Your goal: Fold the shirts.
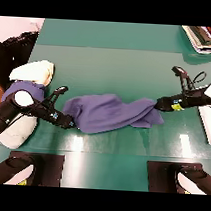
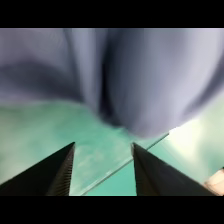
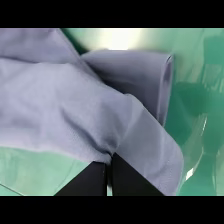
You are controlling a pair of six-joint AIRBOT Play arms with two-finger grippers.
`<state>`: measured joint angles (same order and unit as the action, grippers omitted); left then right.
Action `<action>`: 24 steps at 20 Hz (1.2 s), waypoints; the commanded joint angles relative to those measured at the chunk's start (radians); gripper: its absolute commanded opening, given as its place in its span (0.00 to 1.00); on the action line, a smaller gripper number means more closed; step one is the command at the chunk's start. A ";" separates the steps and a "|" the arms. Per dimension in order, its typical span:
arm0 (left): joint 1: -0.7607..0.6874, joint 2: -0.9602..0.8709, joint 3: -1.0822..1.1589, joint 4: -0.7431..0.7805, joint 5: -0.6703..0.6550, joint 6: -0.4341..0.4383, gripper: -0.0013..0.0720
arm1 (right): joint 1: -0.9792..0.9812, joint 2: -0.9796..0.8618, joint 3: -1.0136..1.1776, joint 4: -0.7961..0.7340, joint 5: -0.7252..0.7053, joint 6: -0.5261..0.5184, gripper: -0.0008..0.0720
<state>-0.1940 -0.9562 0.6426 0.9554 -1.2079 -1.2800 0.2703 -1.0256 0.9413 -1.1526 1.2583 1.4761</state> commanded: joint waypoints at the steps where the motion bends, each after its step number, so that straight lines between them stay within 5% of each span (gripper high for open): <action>1: 0.000 0.000 0.061 -0.014 -0.018 0.006 0.61 | 0.006 -0.001 -0.023 0.007 -0.010 0.010 0.03; 4: 0.000 0.000 0.290 0.105 -0.030 -0.005 0.61 | 0.006 -0.001 -0.023 0.009 -0.006 0.010 0.03; 8: 0.019 -0.019 0.422 0.326 0.126 -0.095 0.61 | 0.006 -0.001 -0.023 0.009 -0.002 0.010 0.03; 11: 0.129 -0.153 0.412 0.311 0.058 -0.099 0.61 | 0.006 -0.001 -0.023 0.008 -0.003 0.009 0.03; 15: 0.229 -0.364 0.412 0.111 0.011 0.011 0.61 | 0.006 -0.001 -0.023 0.009 -0.001 0.009 0.03; 24: 0.192 -0.525 0.413 0.075 0.022 0.057 0.60 | 0.006 -0.001 -0.023 0.009 -0.002 0.016 0.03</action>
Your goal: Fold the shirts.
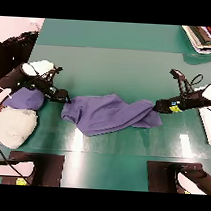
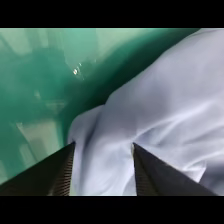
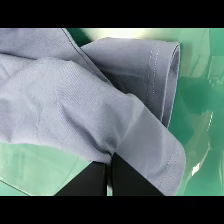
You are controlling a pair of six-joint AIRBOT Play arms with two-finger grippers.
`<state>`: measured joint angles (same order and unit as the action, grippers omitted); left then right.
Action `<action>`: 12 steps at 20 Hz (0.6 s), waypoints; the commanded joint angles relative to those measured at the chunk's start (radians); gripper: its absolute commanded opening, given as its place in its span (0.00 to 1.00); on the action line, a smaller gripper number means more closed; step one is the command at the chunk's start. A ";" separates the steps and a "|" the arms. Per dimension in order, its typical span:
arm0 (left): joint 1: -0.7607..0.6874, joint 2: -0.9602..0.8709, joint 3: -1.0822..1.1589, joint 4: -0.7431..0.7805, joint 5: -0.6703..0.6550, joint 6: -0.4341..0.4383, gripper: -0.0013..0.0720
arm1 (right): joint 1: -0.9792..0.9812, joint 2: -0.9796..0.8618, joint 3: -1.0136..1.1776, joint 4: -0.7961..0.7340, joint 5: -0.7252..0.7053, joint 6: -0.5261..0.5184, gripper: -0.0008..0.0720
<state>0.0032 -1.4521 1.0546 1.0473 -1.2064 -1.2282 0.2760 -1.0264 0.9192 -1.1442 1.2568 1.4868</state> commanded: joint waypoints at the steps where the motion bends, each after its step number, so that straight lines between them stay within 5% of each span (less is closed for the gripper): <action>1: -0.005 -0.029 0.001 -0.016 0.020 -0.005 0.44 | 0.000 0.000 -0.001 0.000 -0.001 0.006 0.03; 2: -0.005 -0.028 0.001 -0.017 0.018 -0.005 0.04 | 0.000 0.000 0.000 0.000 -0.002 0.006 0.03; 7: -0.004 0.078 0.086 -0.008 0.022 -0.034 0.05 | -0.014 0.000 0.126 -0.011 0.003 0.005 0.03; 12: -0.005 0.374 0.433 0.067 0.071 -0.055 0.05 | -0.116 0.000 0.497 -0.011 0.072 0.005 0.03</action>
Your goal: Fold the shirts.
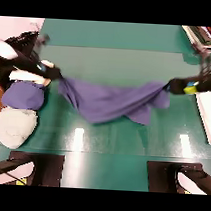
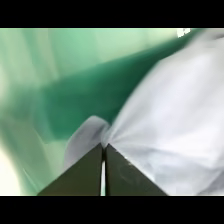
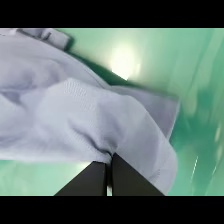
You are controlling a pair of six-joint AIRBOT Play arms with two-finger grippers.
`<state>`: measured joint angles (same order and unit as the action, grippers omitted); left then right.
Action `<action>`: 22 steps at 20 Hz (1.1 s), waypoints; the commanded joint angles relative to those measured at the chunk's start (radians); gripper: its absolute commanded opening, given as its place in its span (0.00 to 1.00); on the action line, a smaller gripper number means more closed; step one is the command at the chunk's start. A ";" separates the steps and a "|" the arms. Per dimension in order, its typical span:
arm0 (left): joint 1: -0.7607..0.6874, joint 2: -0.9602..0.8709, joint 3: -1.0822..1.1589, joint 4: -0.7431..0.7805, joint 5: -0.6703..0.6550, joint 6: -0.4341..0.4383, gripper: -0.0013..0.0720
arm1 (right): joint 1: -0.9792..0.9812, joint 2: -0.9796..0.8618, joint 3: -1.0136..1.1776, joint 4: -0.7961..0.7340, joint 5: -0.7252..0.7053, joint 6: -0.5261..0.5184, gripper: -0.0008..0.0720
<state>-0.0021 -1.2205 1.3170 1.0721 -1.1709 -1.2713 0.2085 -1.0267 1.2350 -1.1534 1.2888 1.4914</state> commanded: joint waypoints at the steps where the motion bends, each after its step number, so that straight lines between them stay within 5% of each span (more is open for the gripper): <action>1: 0.001 0.198 0.250 0.046 0.053 -0.012 0.05 | -0.068 0.000 0.255 -0.002 0.060 0.000 0.03; 6: 0.001 0.391 0.533 0.046 0.142 -0.012 0.05 | -0.137 0.000 0.584 -0.002 0.156 -0.001 0.03; 14: 0.001 0.434 0.816 0.033 0.138 -0.068 0.05 | -0.156 0.071 0.822 -0.028 0.215 -0.026 0.03; 22: 0.001 0.247 0.506 0.129 0.014 -0.093 0.05 | -0.177 -0.062 0.547 -0.027 0.370 -0.006 0.03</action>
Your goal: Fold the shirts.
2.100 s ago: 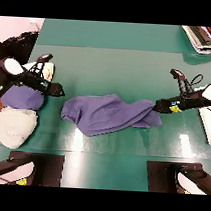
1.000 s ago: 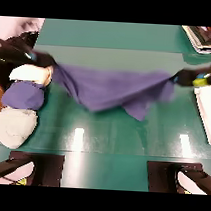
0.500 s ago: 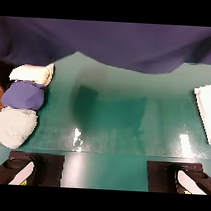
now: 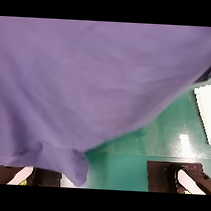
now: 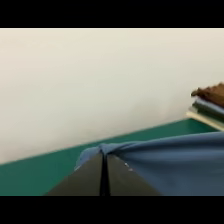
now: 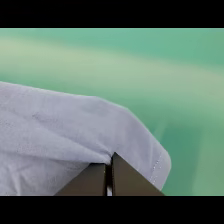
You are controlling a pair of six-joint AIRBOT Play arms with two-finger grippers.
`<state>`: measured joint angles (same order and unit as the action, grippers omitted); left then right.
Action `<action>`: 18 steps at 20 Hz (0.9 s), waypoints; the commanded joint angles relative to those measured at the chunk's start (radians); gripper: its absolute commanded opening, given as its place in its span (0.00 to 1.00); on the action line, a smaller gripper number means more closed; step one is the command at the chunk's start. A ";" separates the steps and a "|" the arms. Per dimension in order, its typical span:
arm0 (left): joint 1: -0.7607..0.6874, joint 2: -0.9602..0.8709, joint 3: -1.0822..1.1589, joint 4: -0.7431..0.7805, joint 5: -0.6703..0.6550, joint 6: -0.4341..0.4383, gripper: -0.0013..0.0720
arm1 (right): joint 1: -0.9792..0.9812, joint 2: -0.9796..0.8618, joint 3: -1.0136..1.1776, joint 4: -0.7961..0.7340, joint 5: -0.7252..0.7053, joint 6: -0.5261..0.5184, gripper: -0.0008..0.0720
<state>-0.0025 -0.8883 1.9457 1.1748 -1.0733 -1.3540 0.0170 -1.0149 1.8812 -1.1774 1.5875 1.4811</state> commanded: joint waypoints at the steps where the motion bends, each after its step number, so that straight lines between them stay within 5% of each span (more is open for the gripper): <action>1: 0.001 -0.144 -0.182 0.026 -0.123 -0.011 0.05 | 0.031 -0.127 -0.153 -0.003 0.073 0.003 0.03; 5: 0.001 -0.393 -0.404 0.026 -0.161 -0.007 0.05 | 0.058 -0.369 -0.327 -0.004 0.041 0.002 0.03; 10: 0.001 -0.670 -0.476 0.001 -0.018 -0.007 0.05 | 0.055 -0.603 -0.366 0.000 -0.216 -0.006 0.03; 14: 0.001 -0.716 -0.473 -0.057 0.237 -0.008 0.05 | 0.055 -0.651 -0.366 0.000 -0.415 -0.006 0.03; 18: 0.001 -0.715 -0.468 -0.060 0.273 -0.008 0.05 | 0.057 -0.671 -0.294 0.007 -0.477 -0.006 0.06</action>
<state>-0.0021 -1.5879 1.4784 1.1259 -0.8669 -1.3624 0.0723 -1.6608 1.5471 -1.1736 1.1957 1.4757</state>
